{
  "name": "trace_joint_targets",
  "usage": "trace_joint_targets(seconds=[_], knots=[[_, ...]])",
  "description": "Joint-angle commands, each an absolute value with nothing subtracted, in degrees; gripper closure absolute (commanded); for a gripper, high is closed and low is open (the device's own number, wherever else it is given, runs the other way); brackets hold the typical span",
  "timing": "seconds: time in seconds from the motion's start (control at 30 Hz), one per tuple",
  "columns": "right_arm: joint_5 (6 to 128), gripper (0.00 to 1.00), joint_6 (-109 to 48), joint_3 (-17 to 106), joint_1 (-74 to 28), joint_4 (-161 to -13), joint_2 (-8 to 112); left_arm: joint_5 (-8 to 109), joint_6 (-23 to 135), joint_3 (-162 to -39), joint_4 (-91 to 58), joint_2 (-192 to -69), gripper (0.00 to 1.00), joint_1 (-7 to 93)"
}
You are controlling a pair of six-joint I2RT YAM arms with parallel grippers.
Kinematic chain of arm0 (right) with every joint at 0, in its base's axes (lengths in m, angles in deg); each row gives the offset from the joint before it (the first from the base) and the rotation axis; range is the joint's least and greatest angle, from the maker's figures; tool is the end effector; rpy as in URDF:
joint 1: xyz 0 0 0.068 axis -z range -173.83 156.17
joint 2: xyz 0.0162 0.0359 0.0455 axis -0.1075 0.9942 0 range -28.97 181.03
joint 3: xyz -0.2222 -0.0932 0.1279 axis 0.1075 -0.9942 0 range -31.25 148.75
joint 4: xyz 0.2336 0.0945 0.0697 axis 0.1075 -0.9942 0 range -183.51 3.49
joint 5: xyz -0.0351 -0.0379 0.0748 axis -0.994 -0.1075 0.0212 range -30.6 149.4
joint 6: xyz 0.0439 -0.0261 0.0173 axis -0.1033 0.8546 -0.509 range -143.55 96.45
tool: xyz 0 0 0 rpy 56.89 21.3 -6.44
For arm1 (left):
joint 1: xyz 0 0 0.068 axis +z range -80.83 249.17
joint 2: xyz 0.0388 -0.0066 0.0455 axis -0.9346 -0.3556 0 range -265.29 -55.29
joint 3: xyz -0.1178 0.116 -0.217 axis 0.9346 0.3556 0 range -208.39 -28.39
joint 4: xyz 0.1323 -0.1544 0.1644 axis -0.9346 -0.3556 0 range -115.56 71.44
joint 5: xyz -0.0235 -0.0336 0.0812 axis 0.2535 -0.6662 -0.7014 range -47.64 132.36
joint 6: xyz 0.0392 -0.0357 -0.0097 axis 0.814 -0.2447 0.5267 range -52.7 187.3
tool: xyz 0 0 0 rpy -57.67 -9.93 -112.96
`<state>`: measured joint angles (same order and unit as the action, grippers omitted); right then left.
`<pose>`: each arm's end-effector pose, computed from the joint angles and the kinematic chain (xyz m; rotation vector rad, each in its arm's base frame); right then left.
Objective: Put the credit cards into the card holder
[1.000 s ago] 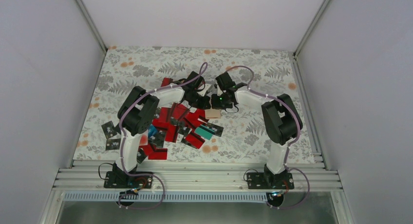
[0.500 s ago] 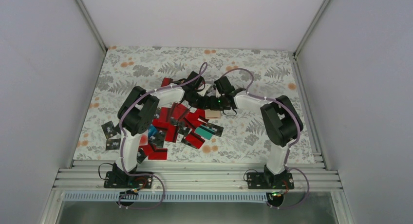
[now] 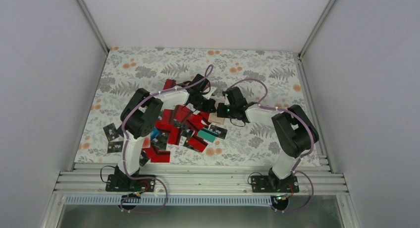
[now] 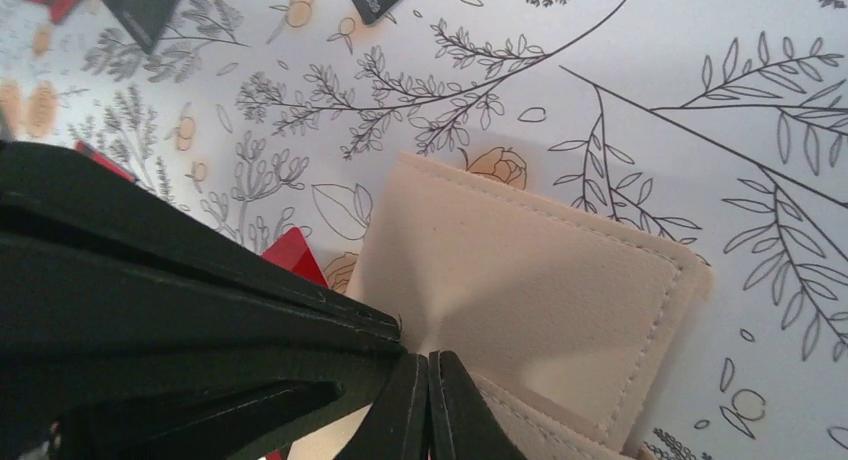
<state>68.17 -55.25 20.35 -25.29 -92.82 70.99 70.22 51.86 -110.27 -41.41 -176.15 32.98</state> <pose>0.2841 0.1804 0.1412 -0.0587 2.6284 0.6099 0.3399 -0.2694 0.1397 0.6672 2.6890 -0.9196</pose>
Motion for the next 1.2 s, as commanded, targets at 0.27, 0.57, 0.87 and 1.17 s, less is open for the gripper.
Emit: trace_joint_targets(seconds=[0.27,0.57,0.87,1.17], knots=[[83.8,0.96,-55.81,9.03,-18.31,-86.05,75.45,67.38,50.88,-110.45,-43.58,-177.21,0.98,33.04],[90.77,0.96,-54.49,9.73,-11.8,-87.11,78.47,66.23,50.44,-111.08,-44.7,-177.11,0.98,32.79],[96.1,0.95,-54.16,11.11,-10.74,-88.24,84.7,65.85,51.17,-112.55,-46.23,-177.52,0.98,32.78],[100.05,0.96,-54.09,10.87,-6.91,-87.9,88.55,65.89,51.57,-112.74,-46.58,-176.93,0.98,32.78]])
